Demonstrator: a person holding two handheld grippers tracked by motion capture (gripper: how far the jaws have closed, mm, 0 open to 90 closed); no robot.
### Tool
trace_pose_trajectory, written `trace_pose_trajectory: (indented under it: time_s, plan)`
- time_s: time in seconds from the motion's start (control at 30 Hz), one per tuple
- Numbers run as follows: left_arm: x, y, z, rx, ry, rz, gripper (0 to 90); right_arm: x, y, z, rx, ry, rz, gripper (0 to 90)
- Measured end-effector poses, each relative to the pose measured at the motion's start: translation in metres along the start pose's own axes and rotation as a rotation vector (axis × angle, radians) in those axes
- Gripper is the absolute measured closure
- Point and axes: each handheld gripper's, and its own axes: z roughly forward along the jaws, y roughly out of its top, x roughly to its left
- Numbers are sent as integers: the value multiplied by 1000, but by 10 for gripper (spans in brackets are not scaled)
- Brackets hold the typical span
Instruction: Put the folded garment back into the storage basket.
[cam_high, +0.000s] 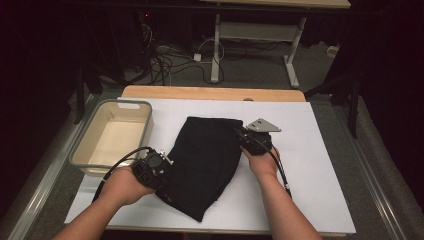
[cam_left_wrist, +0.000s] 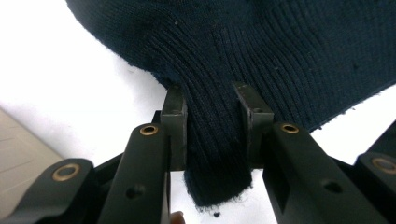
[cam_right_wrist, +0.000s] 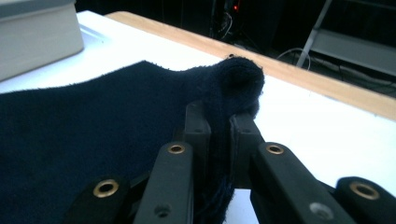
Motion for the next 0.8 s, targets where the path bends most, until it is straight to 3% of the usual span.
trace_pose_trajectory:
  time_s: [0.13,0.43,0.8]
  plan:
    - [0,5,-7,20,27,-6,675,3,8,-3,-11,1,-23,820]
    - [6,10,-23,51,44,-14,675,10,17,-4,-68,-7,-58,821]
    - [15,9,-28,91,52,-24,674,20,25,3,-92,4,-93,822]
